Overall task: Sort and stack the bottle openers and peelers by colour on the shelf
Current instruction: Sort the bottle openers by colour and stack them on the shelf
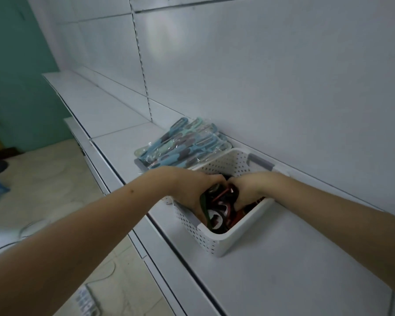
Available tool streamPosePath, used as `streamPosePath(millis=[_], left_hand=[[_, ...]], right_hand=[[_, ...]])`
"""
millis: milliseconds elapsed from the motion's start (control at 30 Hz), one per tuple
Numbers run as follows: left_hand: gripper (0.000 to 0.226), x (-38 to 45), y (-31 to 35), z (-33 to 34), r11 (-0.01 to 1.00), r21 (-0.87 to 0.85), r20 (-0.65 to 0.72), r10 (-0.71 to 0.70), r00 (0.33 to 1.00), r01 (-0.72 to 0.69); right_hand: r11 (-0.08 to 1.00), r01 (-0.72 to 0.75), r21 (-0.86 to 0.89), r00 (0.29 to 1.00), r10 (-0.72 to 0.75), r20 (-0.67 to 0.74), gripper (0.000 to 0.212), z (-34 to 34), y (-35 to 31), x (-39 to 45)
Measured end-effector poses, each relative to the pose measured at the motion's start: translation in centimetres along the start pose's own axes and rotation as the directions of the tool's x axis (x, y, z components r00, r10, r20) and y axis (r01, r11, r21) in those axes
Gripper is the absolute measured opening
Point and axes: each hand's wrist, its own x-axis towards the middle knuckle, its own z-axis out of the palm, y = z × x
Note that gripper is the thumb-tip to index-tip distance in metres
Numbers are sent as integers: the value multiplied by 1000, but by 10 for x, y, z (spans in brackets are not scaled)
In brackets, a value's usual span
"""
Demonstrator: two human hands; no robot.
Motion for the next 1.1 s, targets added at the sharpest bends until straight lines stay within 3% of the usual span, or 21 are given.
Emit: streamPosePath(millis=[367, 467, 533, 700, 800, 967, 1100], left_hand=[[80, 4, -1, 7, 996, -42, 43, -75, 996, 76], [60, 1, -5, 12, 988, -155, -62, -35, 997, 25], [54, 1, -5, 13, 990, -140, -132, -8, 991, -10], [51, -3, -5, 16, 985, -150, -177, 55, 983, -83], [49, -9, -6, 17, 978, -179, -257, 55, 965, -103], [52, -17, -8, 17, 954, -259, -402, 37, 915, -152], [48, -21, -12, 17, 939, -262, -551, 45, 833, -224]], right_hand=[[990, 139, 10, 974, -135, -183, 37, 2, 16, 3], [982, 163, -94, 930, -185, -318, 26, 6, 11, 5], [976, 146, -164, 898, -200, -391, 26, 5, 10, 4], [954, 145, -264, 923, -226, -312, 30, 3, 6, 2], [944, 147, -297, 901, -251, -353, 28, 0, 8, 0], [957, 178, -229, 858, -265, -439, 33, -4, 22, -5], [967, 249, -49, 801, -234, -551, 31, -7, 32, -12]])
